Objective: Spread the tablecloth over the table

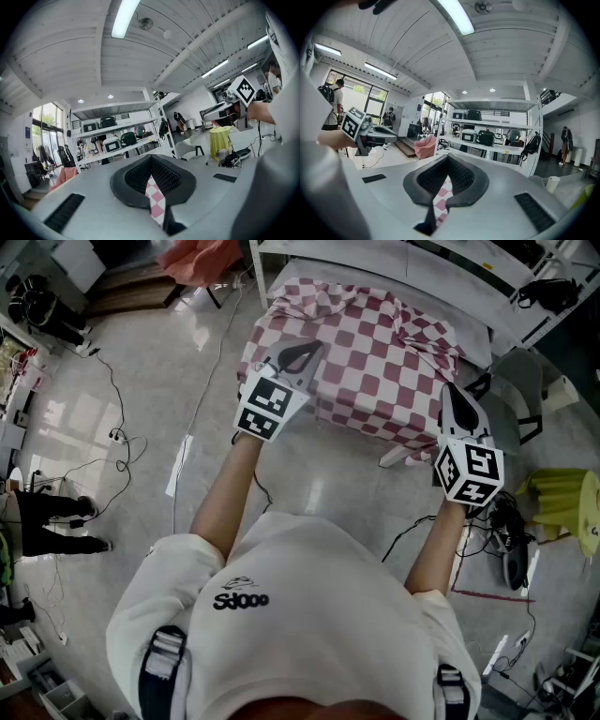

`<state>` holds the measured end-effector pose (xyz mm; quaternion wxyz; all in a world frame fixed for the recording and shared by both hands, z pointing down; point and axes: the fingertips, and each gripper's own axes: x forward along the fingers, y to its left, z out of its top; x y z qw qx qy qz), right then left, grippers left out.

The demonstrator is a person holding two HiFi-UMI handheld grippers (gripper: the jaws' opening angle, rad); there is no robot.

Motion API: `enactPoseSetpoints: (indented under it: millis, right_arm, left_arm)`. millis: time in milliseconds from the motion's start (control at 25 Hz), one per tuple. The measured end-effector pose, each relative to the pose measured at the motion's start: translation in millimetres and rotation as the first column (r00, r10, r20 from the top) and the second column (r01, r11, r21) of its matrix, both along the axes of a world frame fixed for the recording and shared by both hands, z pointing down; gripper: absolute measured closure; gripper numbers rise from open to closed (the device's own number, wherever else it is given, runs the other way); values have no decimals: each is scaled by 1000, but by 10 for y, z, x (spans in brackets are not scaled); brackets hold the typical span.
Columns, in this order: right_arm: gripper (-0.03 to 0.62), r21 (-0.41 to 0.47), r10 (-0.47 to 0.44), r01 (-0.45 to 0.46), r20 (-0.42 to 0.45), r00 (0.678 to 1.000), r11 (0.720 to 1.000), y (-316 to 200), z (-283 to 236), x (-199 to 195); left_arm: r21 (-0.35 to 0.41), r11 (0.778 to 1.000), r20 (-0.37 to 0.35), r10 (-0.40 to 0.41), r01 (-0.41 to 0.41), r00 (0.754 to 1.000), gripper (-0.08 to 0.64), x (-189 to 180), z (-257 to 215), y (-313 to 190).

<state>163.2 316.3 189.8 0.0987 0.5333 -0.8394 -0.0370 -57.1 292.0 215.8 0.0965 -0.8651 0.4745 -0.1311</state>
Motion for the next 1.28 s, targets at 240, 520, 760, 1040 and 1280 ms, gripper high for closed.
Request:
enactPoseSetpoints:
  millis: [240, 520, 760, 1040, 1280]
  right_arm:
    - [571, -14, 1, 0, 20, 1000, 1000, -67, 25, 116]
    - [571, -25, 4, -3, 41, 999, 1000, -88, 109, 338]
    - [571, -28, -22, 23, 38, 999, 999, -154, 131, 547]
    - [571, -32, -58, 59, 35, 998, 998, -210, 244, 714]
    - [571, -14, -64, 64, 26, 998, 998, -407, 240, 771]
  left_arm:
    - [-8, 1000, -7, -6, 6, 1000, 532, 84, 14, -25]
    - [-39, 999, -59, -2, -1, 998, 532, 221, 124, 10]
    - [-45, 998, -50, -38, 35, 998, 532, 365, 180, 0]
    - [-53, 997, -33, -64, 62, 997, 532, 546, 243, 4]
    - [-49, 997, -23, -65, 64, 998, 532, 602, 243, -211]
